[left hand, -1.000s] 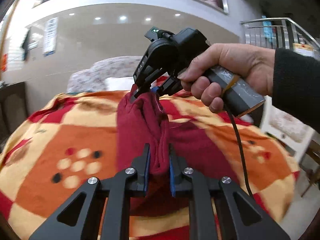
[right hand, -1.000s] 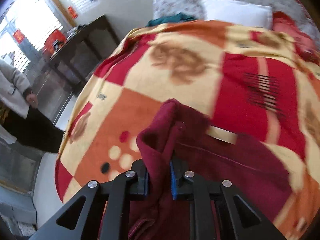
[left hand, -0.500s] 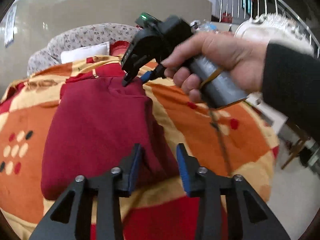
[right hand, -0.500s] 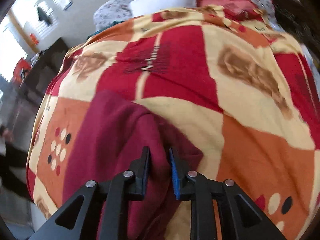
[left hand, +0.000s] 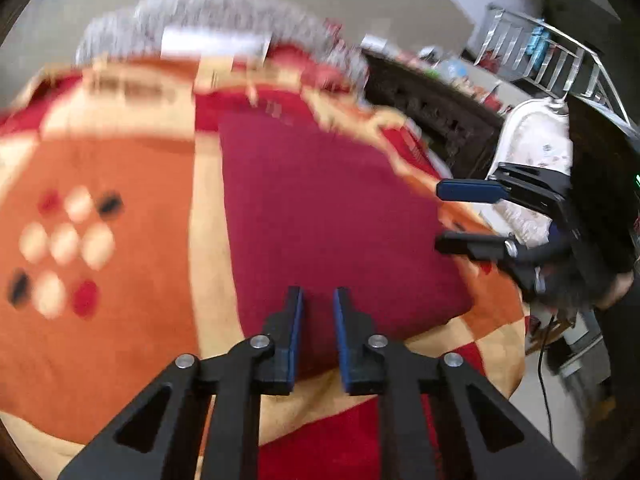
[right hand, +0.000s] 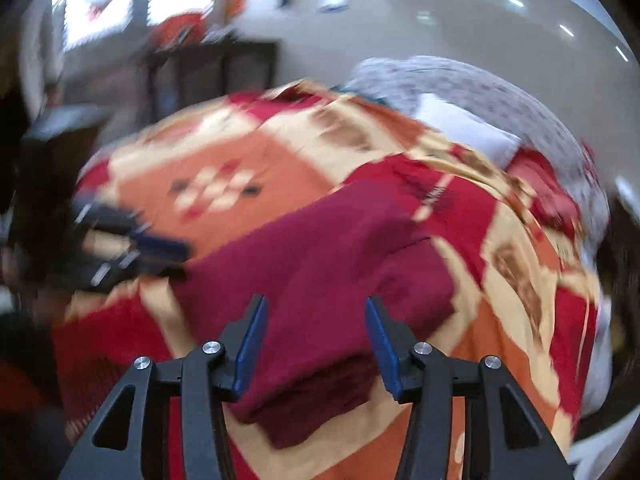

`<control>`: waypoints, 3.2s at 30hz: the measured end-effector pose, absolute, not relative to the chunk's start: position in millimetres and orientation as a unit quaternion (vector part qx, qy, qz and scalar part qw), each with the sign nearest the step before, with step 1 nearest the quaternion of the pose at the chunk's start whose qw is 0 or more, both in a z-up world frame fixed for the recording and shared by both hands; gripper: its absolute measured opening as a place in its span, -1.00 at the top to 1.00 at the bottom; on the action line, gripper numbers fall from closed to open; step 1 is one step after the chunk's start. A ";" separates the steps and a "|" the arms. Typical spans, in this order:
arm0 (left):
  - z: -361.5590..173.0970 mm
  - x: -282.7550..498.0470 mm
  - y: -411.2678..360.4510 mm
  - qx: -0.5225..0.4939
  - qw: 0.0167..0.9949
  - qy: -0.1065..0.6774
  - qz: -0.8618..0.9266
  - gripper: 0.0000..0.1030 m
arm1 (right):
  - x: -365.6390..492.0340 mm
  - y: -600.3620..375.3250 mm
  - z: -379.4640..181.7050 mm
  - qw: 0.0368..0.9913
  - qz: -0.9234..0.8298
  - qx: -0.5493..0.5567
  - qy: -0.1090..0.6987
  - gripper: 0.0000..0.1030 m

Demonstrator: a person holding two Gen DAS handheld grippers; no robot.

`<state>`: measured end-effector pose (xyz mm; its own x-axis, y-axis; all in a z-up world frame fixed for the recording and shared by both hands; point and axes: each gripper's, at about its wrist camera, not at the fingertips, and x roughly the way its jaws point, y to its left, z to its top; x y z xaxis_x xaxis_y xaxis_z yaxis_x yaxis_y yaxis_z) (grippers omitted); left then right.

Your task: Fold small clothes

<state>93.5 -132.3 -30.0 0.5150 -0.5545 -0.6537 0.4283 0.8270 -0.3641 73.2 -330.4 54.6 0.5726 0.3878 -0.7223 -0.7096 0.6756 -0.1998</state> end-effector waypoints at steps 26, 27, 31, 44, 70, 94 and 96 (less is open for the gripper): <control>-35.1 276.8 -184.1 -0.067 0.846 0.470 -0.243 0.74 | 201.7 -359.7 -3.5 0.878 0.226 -0.103 0.409 -0.11; -32.8 276.0 -182.7 -0.071 0.845 0.469 -0.246 0.74 | 202.2 -365.9 -9.8 0.881 0.230 -0.088 0.405 -0.11; -8.2 262.5 -156.0 -0.096 0.848 0.444 -0.274 0.42 | 188.0 -385.6 13.8 0.893 0.219 -0.030 0.391 -0.13; -59.2 217.3 -121.4 -0.188 0.773 0.473 -0.378 -0.47 | 137.5 -431.4 -32.2 0.823 0.259 0.239 0.446 -0.74; 19.6 199.7 35.8 -0.194 0.883 0.352 -0.242 0.29 | 180.8 -263.5 26.7 0.819 0.369 0.234 0.373 0.04; -31.0 180.9 0.0 -0.058 0.903 0.401 -0.144 0.17 | 129.2 -165.3 -2.2 0.851 0.281 -0.188 0.402 -0.09; -28.8 179.0 -4.8 -0.053 0.905 0.402 -0.131 0.17 | 142.3 -179.3 -23.4 0.848 0.281 -0.142 0.426 -0.09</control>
